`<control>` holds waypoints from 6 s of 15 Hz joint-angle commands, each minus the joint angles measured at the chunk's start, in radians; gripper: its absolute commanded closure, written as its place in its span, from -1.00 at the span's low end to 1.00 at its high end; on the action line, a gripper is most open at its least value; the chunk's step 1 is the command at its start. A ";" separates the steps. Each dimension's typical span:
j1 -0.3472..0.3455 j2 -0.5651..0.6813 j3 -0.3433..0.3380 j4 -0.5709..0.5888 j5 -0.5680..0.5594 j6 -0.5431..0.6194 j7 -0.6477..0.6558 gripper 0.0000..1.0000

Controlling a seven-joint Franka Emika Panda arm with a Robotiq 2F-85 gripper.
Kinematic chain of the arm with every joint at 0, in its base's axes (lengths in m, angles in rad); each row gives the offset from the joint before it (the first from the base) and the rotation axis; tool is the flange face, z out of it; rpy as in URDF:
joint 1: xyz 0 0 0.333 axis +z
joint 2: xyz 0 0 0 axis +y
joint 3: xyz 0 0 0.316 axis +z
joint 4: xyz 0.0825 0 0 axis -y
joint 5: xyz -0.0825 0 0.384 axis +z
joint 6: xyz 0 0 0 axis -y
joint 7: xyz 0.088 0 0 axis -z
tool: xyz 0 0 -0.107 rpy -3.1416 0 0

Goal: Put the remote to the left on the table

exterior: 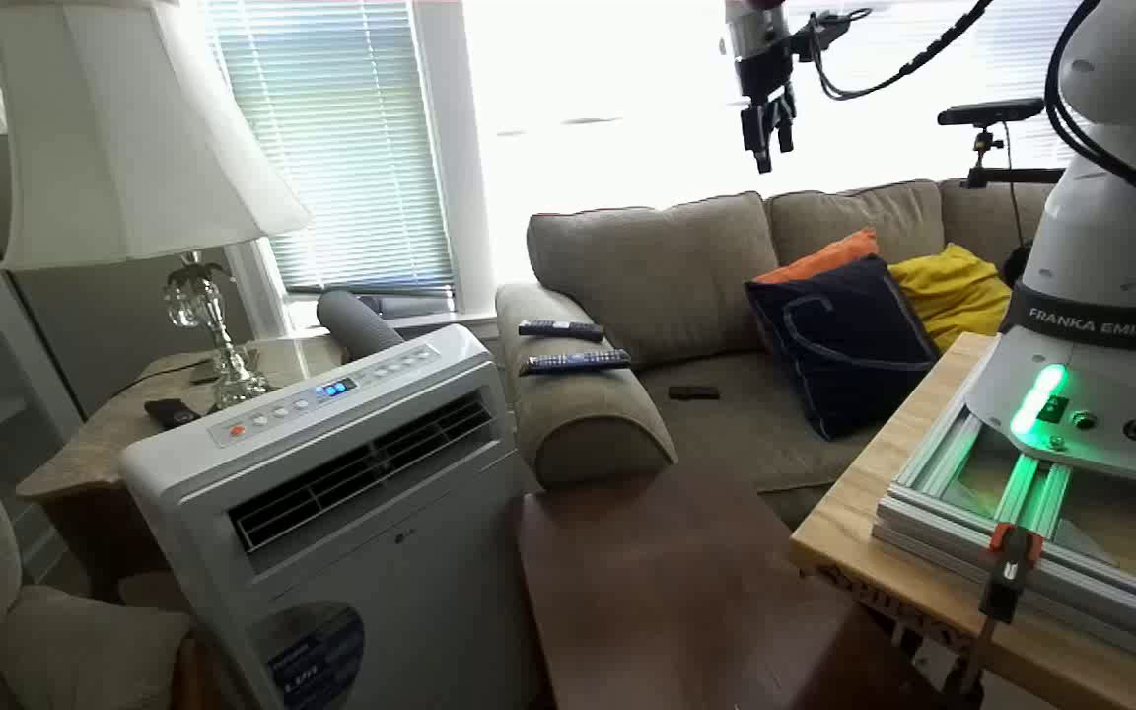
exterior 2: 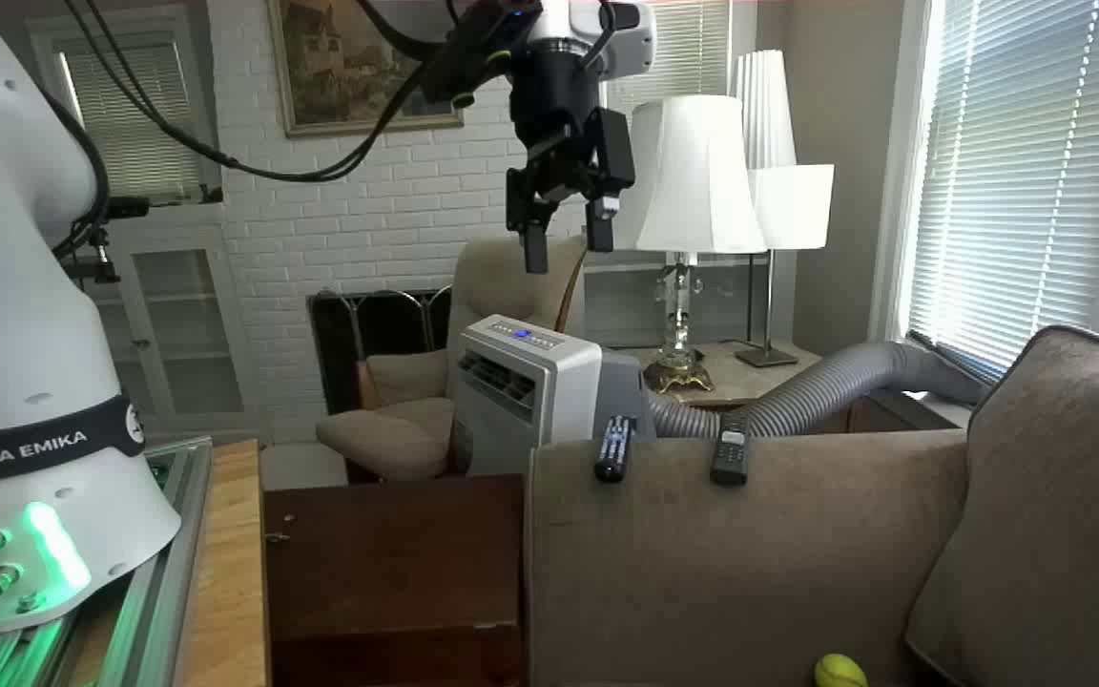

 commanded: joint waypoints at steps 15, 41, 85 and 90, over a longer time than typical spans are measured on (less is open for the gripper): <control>0.123 0.222 0.009 0.129 0.153 0.165 -0.318 -1.00; 0.108 1.009 0.239 0.524 0.272 0.819 -0.361 -1.00; 0.047 0.531 0.280 0.248 0.228 0.199 -0.466 0.43; 0.124 0.317 0.274 -0.004 0.282 0.204 -0.406 0.43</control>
